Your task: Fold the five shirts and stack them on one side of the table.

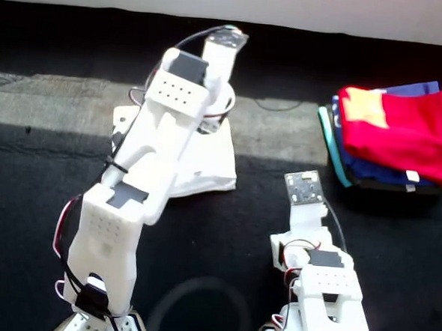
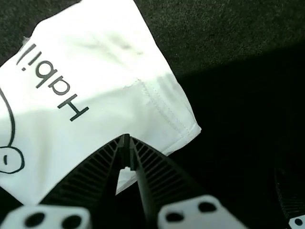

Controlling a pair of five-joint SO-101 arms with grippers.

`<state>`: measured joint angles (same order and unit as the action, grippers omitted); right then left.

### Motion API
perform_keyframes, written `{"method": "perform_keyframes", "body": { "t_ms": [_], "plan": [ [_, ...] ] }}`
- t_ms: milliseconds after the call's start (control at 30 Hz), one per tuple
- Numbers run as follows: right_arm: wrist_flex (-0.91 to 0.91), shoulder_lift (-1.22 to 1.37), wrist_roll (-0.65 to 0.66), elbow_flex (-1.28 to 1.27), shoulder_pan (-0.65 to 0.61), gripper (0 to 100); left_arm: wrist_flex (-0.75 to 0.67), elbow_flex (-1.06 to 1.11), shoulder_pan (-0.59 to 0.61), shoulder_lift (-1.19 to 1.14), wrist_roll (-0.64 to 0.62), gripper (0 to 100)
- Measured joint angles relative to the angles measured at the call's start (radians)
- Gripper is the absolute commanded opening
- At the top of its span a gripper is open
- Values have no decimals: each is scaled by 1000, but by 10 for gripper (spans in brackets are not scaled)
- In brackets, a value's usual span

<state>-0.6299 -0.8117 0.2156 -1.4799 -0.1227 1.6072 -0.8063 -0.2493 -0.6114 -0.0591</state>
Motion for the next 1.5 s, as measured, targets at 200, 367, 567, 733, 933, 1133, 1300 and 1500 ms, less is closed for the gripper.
{"method": "perform_keyframes", "body": {
  "t_ms": [200, 367, 567, 733, 933, 1133, 1300, 1500],
  "plan": [
    [0, 0, 0, 0, 0, 101, -153, 0, 3, -89, 0, 9],
    [0, 0, 0, 0, 0, 101, -368, 0, 11, -206, 0, 9],
    [0, 0, 0, 0, 0, 101, -578, 0, 58, -310, -2, 10],
    [0, 0, 0, 0, 0, 101, -608, -8, 72, -322, -2, 10],
    [0, 0, 0, 0, 0, 101, -365, -129, 74, -270, -2, 9],
    [-43, 5, 0, 46, 0, 101, -71, -275, 135, -195, 0, 9],
    [-199, 9, 0, 285, 0, 101, 66, -345, 206, -193, 0, 9],
    [-252, 9, 0, 512, -52, 101, 118, -341, 292, -192, 31, 9]
  ]
}}
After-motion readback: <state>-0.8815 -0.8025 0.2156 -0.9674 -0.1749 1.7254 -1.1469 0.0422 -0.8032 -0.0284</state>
